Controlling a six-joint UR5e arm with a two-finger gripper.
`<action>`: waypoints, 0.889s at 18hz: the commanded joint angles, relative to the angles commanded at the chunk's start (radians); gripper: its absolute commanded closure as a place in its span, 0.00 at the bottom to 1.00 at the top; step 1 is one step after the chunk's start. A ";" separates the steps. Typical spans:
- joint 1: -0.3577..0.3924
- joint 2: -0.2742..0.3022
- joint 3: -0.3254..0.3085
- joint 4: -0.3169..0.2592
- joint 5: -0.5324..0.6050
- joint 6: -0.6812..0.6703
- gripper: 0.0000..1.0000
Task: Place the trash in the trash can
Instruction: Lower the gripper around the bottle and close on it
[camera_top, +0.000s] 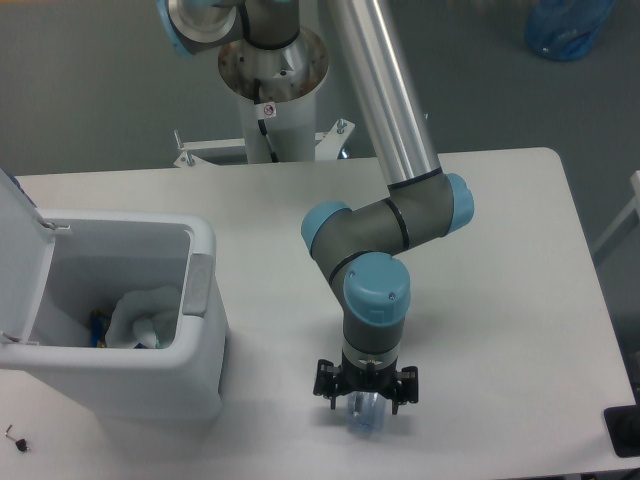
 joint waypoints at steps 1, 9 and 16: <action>-0.003 -0.006 0.006 -0.002 0.002 -0.005 0.00; -0.017 -0.017 0.011 -0.002 0.028 -0.005 0.00; -0.018 -0.019 0.012 -0.002 0.057 -0.006 0.20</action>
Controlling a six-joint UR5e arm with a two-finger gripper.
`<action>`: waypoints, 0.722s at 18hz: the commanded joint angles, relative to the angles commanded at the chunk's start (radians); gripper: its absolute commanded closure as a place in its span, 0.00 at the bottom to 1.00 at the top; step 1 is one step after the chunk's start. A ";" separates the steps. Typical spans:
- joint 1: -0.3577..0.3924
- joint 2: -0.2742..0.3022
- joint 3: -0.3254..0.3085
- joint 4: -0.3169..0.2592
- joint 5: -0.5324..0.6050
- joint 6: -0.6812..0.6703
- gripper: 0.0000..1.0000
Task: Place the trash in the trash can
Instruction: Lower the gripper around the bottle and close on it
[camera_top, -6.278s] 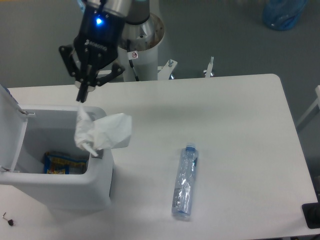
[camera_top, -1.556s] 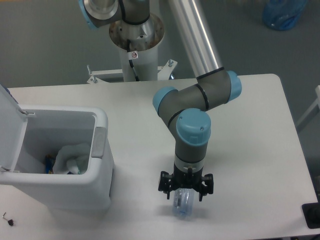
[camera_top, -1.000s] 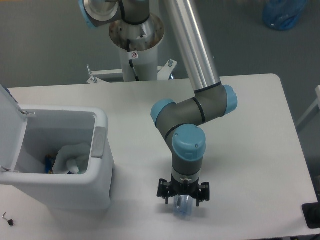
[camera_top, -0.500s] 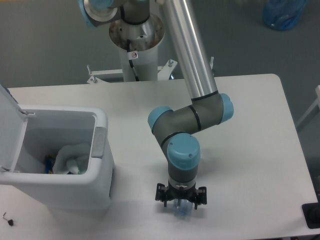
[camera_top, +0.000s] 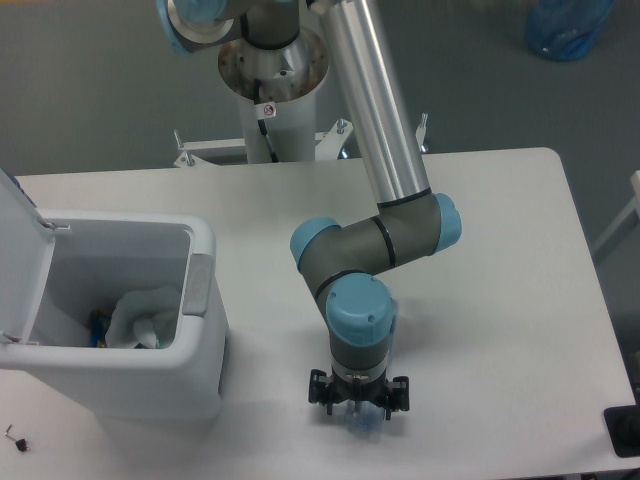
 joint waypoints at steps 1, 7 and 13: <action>0.000 0.002 0.000 0.000 0.000 0.002 0.22; 0.000 0.003 0.000 -0.002 0.002 0.006 0.34; 0.000 0.005 0.000 0.000 0.002 0.008 0.40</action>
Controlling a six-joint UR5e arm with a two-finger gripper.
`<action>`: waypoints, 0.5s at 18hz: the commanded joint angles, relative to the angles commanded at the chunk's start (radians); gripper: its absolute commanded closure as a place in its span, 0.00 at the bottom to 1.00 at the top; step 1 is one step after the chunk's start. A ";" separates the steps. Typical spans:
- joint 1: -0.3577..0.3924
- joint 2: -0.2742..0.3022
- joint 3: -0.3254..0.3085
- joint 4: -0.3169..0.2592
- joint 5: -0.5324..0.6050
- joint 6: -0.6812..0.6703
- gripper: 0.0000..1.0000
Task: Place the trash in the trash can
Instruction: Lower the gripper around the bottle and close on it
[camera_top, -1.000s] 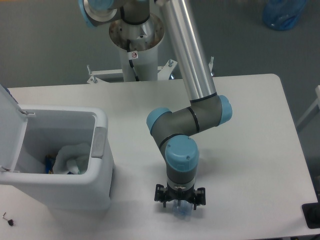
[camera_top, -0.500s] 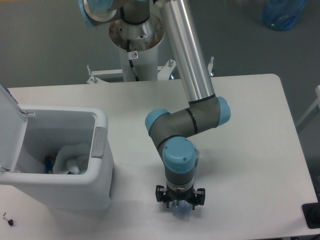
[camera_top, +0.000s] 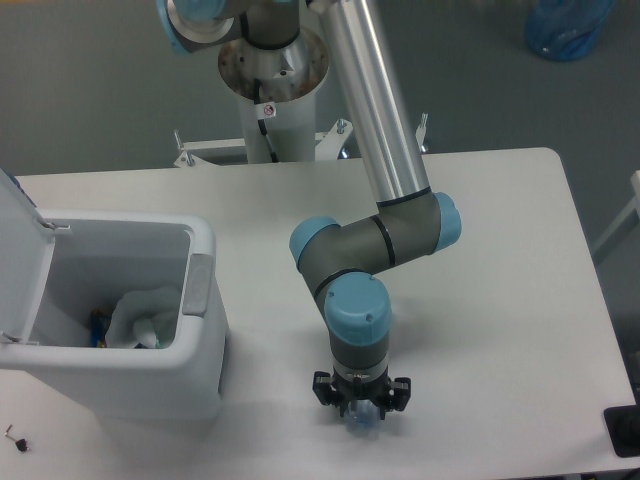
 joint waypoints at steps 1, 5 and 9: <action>0.000 0.000 0.000 0.000 0.000 0.000 0.40; -0.002 0.023 0.002 0.000 -0.005 0.002 0.40; 0.008 0.096 -0.009 0.000 -0.011 -0.008 0.40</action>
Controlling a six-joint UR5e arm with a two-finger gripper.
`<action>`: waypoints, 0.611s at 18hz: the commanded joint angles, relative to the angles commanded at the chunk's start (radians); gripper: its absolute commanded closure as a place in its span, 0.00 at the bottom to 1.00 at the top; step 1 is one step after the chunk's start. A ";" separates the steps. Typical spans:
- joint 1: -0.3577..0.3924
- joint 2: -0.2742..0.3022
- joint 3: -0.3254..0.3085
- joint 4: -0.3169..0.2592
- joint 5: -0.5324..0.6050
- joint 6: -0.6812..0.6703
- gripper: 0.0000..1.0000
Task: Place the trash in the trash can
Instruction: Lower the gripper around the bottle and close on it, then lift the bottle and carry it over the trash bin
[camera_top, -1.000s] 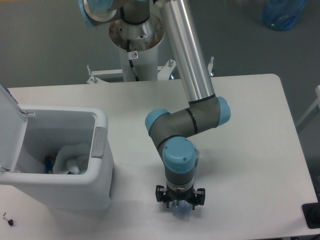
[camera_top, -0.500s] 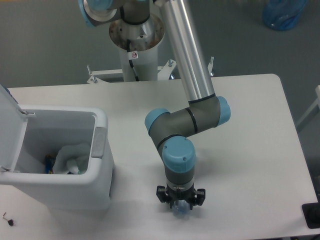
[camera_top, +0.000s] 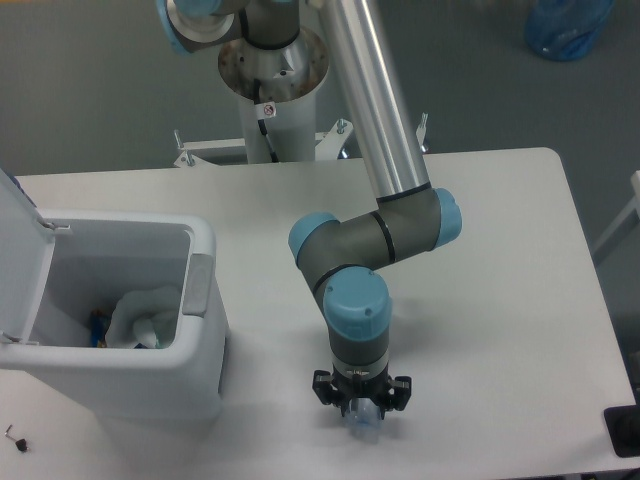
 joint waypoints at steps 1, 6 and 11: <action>0.006 0.020 0.003 0.002 -0.005 -0.003 0.40; 0.061 0.117 0.052 0.031 -0.167 -0.051 0.40; 0.086 0.212 0.110 0.064 -0.366 -0.106 0.40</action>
